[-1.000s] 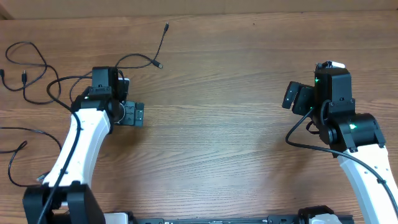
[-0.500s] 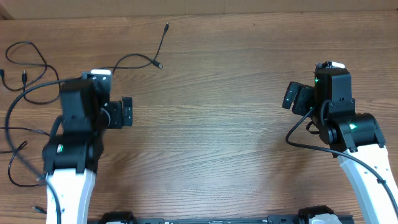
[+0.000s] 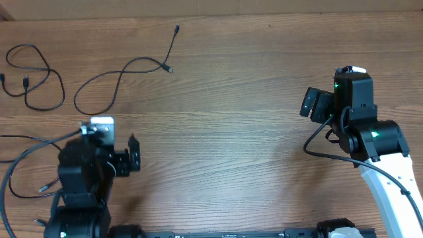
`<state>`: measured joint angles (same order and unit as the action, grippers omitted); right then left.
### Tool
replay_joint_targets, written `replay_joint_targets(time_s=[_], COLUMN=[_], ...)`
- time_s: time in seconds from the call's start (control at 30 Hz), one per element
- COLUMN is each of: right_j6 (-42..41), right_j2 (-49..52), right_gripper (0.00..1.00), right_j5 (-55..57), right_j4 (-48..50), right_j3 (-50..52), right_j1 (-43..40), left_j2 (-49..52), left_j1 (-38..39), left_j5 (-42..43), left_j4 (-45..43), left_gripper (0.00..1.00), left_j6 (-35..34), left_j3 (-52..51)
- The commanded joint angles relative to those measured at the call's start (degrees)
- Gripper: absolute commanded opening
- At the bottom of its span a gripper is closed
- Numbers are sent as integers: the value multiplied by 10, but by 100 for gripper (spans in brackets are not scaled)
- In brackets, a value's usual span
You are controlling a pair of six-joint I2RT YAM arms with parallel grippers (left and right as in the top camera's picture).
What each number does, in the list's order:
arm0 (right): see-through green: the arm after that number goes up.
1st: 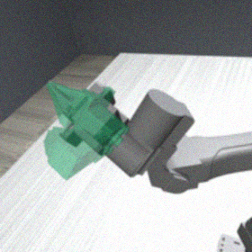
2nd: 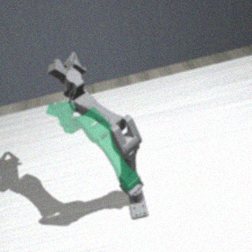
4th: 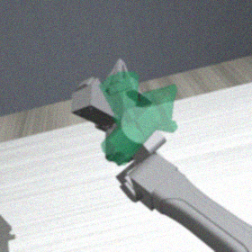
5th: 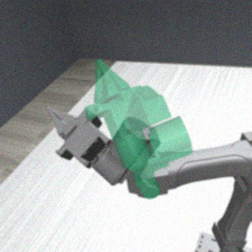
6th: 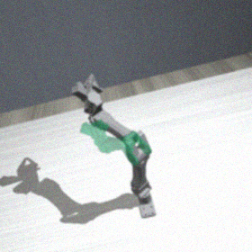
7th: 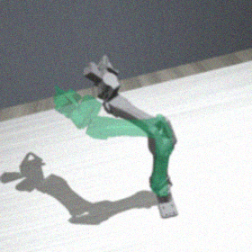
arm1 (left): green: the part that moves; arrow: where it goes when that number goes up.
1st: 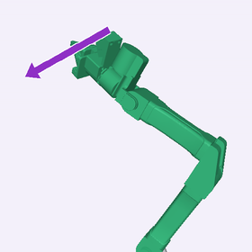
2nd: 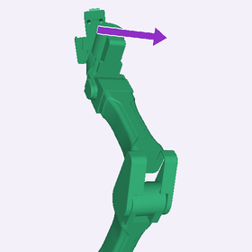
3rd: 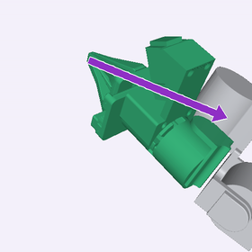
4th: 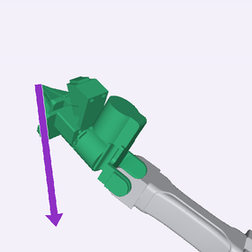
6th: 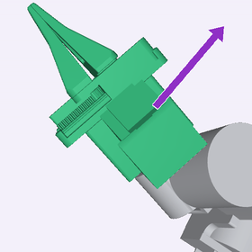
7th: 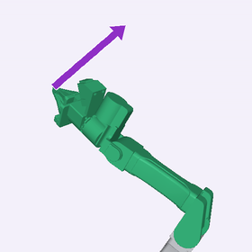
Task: Untangle cables
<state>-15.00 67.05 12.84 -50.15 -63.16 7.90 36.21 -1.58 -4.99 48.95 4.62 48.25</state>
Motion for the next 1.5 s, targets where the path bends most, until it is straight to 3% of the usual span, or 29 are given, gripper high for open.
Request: replay_joint_targets(time_s=[0.0,0.3,1.37,1.47], right_j6=[1,1,1,1], right_j2=[-2,-2,-16,-53], right_gripper=[100,100,100,100], right_j5=[-1,-1,-1,-1], right_j4=[-1,-1,0,54], right_j3=[0,0,1,6], right_j1=[-2,-2,-2,-2], left_j2=[-9,-9,-7,-7], left_j1=[2,2,2,2], left_j5=[-1,-1,-1,-1], left_j4=[31,118,123,123], left_gripper=[100,99,100,100], left_j6=[-6,-6,-6,-6], left_j3=[-16,-17,-17,-17])
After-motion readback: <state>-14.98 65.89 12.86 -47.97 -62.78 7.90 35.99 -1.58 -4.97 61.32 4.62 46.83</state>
